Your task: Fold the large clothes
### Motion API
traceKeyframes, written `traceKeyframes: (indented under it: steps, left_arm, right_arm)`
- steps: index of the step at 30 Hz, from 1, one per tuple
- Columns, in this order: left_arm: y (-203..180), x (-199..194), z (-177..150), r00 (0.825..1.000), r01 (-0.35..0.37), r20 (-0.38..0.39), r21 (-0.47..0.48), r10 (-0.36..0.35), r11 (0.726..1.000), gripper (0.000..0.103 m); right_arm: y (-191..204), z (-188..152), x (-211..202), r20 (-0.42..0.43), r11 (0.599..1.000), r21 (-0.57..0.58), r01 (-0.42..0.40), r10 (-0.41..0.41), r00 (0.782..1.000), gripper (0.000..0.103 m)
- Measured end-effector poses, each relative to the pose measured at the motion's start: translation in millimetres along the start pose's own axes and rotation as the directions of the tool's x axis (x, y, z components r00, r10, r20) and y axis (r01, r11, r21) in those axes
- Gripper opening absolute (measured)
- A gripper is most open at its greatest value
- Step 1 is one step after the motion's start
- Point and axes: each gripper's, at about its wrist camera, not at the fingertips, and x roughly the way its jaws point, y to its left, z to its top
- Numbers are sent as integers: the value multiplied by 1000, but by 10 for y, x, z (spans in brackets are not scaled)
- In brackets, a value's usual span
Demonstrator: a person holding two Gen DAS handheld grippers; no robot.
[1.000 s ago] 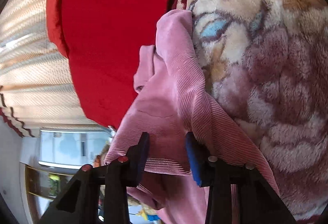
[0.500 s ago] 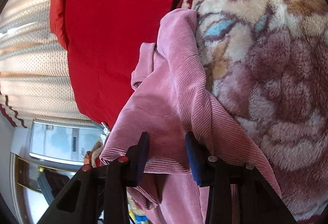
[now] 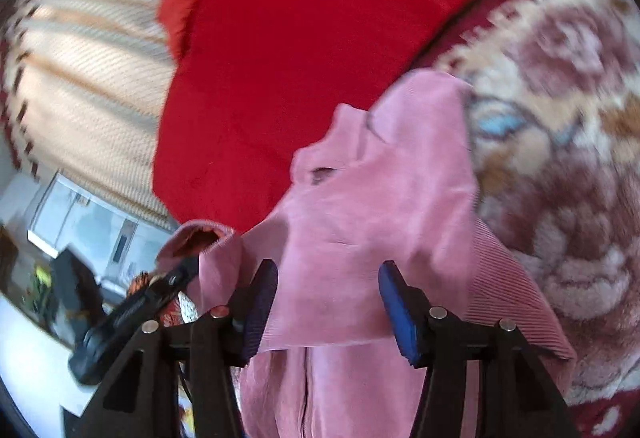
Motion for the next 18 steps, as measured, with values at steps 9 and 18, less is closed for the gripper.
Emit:
traceKeyframes:
  steps: [9, 18]
  left_arm:
    - [834, 0, -319, 991, -128, -54, -137, 122, 982, 57]
    - [757, 242, -694, 986, -90, -152, -157, 66, 983, 68]
  right_arm:
    - [162, -151, 171, -85, 996, -87, 34, -42, 995, 57]
    - [38, -195, 421, -144, 985, -84, 149, -160, 977, 58]
